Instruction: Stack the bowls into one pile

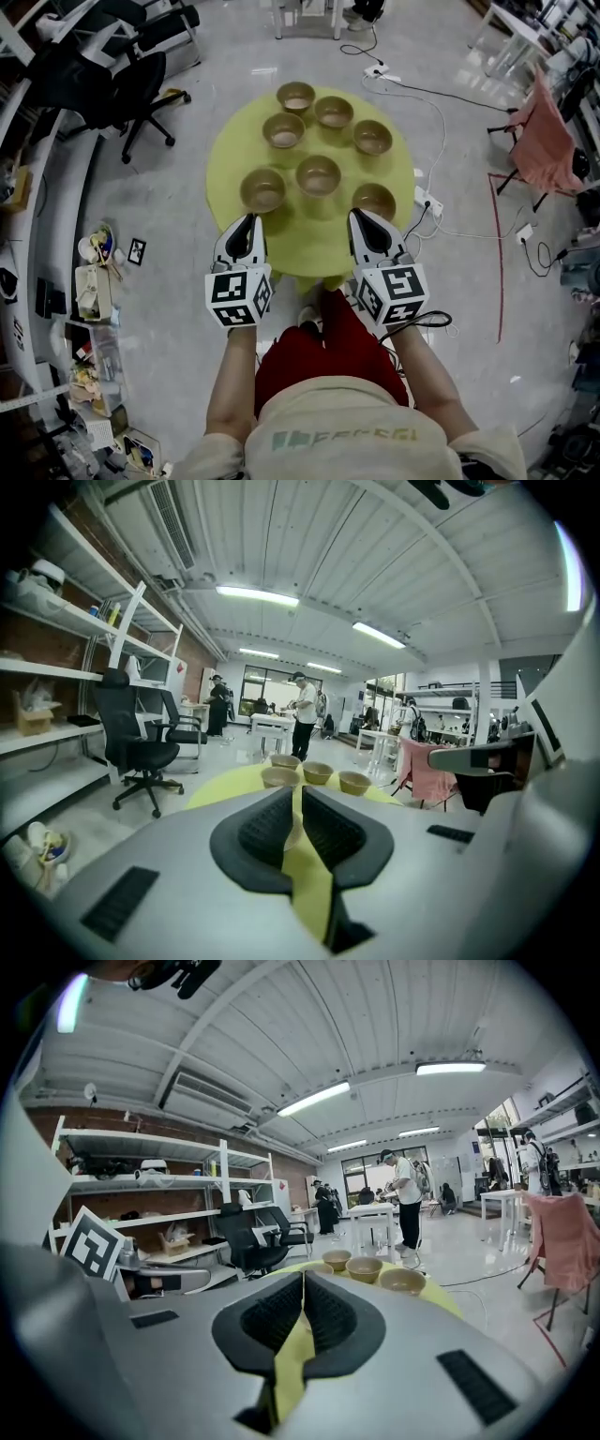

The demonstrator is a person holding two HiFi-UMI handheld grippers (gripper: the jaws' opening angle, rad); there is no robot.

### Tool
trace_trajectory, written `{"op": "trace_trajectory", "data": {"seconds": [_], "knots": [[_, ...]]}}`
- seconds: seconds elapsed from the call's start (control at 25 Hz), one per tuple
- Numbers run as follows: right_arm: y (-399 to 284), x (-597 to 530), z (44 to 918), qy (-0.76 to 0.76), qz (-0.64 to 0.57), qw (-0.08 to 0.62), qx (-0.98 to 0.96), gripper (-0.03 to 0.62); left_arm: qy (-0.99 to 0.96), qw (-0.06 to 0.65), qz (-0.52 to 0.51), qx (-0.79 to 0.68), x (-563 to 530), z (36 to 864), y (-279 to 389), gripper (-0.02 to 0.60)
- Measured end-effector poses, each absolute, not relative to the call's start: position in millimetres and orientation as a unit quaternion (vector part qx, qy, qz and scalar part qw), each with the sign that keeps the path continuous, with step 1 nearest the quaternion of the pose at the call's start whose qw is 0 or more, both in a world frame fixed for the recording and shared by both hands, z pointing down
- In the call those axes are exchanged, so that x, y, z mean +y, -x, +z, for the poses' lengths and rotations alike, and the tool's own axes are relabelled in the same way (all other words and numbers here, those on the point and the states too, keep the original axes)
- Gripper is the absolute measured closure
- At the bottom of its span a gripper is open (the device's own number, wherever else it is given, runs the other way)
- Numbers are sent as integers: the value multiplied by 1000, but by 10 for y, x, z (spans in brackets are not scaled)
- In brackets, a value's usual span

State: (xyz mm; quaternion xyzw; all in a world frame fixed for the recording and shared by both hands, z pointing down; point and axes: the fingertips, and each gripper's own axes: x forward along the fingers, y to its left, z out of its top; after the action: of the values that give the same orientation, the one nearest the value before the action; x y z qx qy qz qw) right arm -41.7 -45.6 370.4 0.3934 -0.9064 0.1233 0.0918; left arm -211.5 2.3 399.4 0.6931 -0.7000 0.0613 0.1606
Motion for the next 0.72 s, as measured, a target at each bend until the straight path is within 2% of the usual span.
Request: {"op": "trace_trajectory", "data": {"seconds": [0.72], "knots": [[1198, -1216, 4121, -313, 146, 148, -927, 557, -604, 259, 86, -749, -456, 4703, 2876, 554]]}}
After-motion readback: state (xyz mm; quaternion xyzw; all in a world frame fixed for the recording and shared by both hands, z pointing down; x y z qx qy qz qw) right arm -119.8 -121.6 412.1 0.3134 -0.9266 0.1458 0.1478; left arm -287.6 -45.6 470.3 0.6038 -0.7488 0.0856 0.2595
